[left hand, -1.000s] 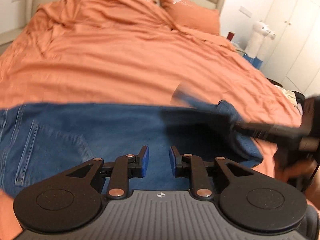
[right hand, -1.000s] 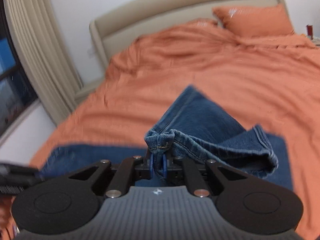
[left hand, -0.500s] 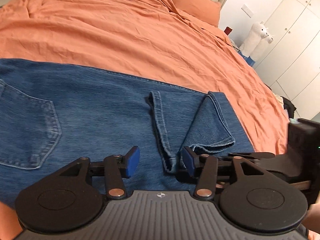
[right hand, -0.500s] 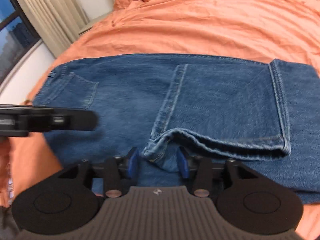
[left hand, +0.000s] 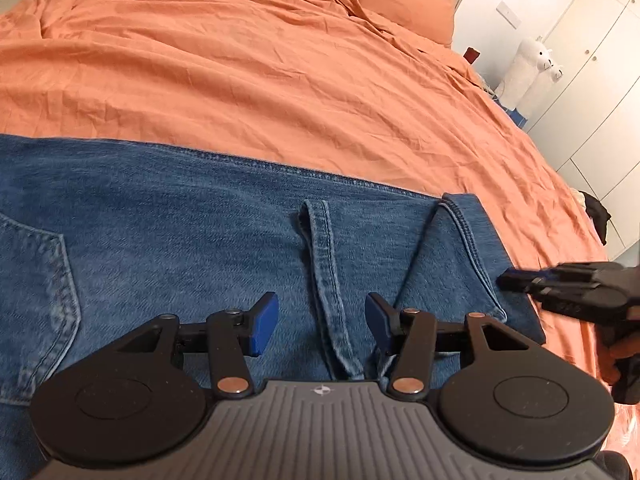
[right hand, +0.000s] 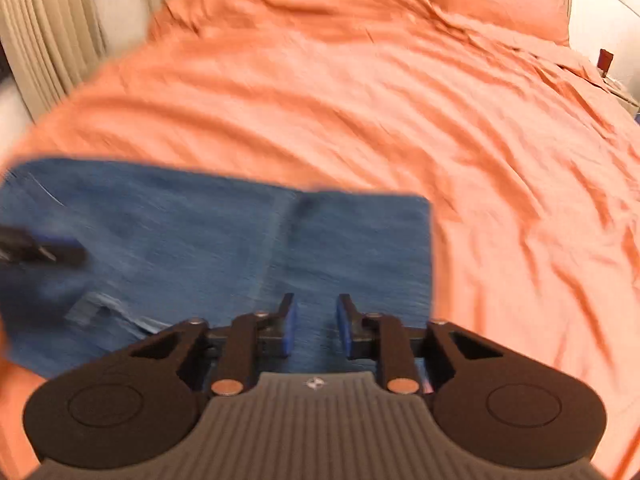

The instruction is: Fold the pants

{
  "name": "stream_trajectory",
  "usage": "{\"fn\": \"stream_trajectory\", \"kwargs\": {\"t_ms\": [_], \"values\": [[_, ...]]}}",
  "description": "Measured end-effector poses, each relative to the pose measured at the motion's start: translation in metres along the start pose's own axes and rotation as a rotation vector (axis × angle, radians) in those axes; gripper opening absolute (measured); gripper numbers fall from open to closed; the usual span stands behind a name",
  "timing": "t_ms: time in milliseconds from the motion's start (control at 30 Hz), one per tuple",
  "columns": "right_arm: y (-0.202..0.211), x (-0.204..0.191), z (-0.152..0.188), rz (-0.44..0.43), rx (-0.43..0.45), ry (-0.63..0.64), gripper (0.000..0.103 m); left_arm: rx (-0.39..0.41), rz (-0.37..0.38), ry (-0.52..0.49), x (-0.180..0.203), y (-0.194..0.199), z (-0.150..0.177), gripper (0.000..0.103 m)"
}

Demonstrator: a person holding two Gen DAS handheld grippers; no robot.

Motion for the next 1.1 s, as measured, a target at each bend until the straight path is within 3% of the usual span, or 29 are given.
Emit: {"fn": "stream_trajectory", "kwargs": {"t_ms": [67,167,433,633,800,833,900,933,1000,1100], "values": [[-0.012,-0.003,0.001,-0.018,-0.022,0.036,0.011,0.004,-0.01,-0.009,0.0,-0.002,-0.003,0.059],[-0.015,-0.028,-0.004,-0.122,0.015,0.084,0.011,0.031,-0.01,-0.022,-0.001,-0.001,-0.007,0.059],[0.0,-0.075,-0.055,-0.297,0.177,0.081,0.012,0.091,0.114,0.047,-0.01,0.015,-0.014,0.063],[0.001,-0.069,-0.056,-0.225,0.185,0.058,0.012,0.068,0.126,0.071,-0.008,-0.003,-0.017,0.072],[0.007,-0.023,-0.033,-0.147,0.172,-0.006,0.013,0.066,0.111,0.143,-0.017,-0.033,-0.023,0.07],[0.008,-0.012,-0.027,-0.133,0.168,-0.022,0.013,0.066,0.131,0.162,-0.018,-0.038,-0.024,0.066],[0.011,0.009,-0.014,-0.107,0.163,-0.057,0.017,0.079,0.165,0.191,-0.017,-0.044,-0.027,0.043],[0.013,0.02,-0.009,-0.088,0.164,-0.076,0.02,0.084,0.169,0.2,-0.015,-0.045,-0.028,0.023],[0.017,0.039,0.002,-0.054,0.167,-0.111,0.023,0.111,0.132,0.196,-0.013,-0.042,-0.028,0.012],[0.022,0.065,0.018,-0.026,0.163,-0.151,0.023,0.171,0.135,0.127,0.004,-0.016,-0.029,0.009]]}}
Point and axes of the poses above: each gripper's, at about its wrist camera, not at the fingertips, and y roughly against the way its jaws point, x to its right, z to its underside, the point moved 7 cm from there along -y, roughly the way its jaws point, and after that the axes turned 13 degrees about -x, right-handed, at the moved point
